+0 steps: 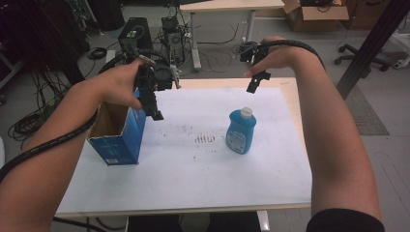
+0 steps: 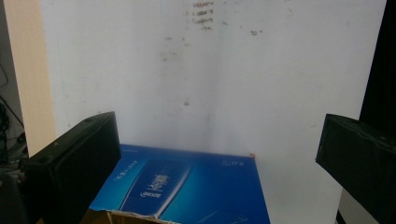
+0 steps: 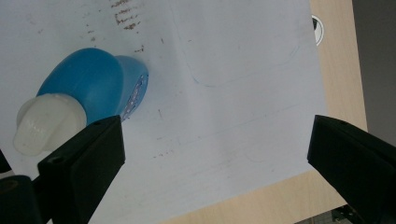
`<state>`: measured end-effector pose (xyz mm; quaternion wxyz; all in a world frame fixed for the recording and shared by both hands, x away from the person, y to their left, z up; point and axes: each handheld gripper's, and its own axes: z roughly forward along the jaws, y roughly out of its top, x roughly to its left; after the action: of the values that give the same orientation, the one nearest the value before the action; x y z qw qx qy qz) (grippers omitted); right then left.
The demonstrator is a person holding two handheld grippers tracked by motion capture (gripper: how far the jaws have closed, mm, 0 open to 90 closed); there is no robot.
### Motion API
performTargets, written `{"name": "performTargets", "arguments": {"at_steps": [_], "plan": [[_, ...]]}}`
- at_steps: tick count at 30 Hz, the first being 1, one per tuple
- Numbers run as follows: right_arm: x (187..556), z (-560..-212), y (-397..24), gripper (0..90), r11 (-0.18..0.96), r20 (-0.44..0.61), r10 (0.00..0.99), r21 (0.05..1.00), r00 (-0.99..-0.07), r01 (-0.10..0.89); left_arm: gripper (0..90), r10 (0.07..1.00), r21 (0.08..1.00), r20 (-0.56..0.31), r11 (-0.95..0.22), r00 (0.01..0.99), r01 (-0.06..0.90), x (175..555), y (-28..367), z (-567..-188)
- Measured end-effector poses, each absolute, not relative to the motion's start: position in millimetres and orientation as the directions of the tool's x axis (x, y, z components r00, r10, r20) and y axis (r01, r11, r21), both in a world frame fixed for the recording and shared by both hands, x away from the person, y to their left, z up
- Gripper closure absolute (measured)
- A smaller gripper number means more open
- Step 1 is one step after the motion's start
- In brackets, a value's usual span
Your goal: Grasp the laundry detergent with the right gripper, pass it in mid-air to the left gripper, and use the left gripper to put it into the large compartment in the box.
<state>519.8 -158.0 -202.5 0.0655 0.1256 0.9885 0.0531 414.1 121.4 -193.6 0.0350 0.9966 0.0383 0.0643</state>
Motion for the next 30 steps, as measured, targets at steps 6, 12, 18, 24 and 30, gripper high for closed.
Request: {"name": "performTargets", "arguments": {"at_steps": [6, 12, 18, 24, 30], "plan": [[508.4, -202.8, -173.8, 4.1, 0.956, -0.116, 0.273, 0.144, -0.955, 0.255, 0.2, 0.077, 0.083, 0.127, -0.994, 0.989, 0.067, 411.5, 120.5, -191.4], [490.9, -200.3, -192.5, 3.9, 0.949, -0.135, 0.273, 0.201, -0.952, 0.243, 0.2, 0.065, 0.082, 0.132, -0.995, 0.989, 0.054, 410.4, 118.6, -193.0], [479.6, -206.3, -207.2, 4.0, 0.945, -0.133, 0.287, 0.201, -0.949, 0.258, 0.2, 0.059, 0.077, 0.133, -0.996, 0.989, 0.049, 411.1, 117.6, -195.7], [465.7, -218.3, -218.8, 3.9, 0.934, -0.120, 0.303, 0.235, -0.945, 0.269, 0.2, 0.048, 0.077, 0.138, -0.996, 0.989, 0.038, 408.9, 116.7, -196.1], [457.5, -225.7, -222.1, 4.0, 0.933, -0.109, 0.304, 0.235, -0.946, 0.273, 0.2, 0.038, 0.072, 0.144, -0.997, 0.989, 0.028, 406.6, 114.2, -195.8]]}}
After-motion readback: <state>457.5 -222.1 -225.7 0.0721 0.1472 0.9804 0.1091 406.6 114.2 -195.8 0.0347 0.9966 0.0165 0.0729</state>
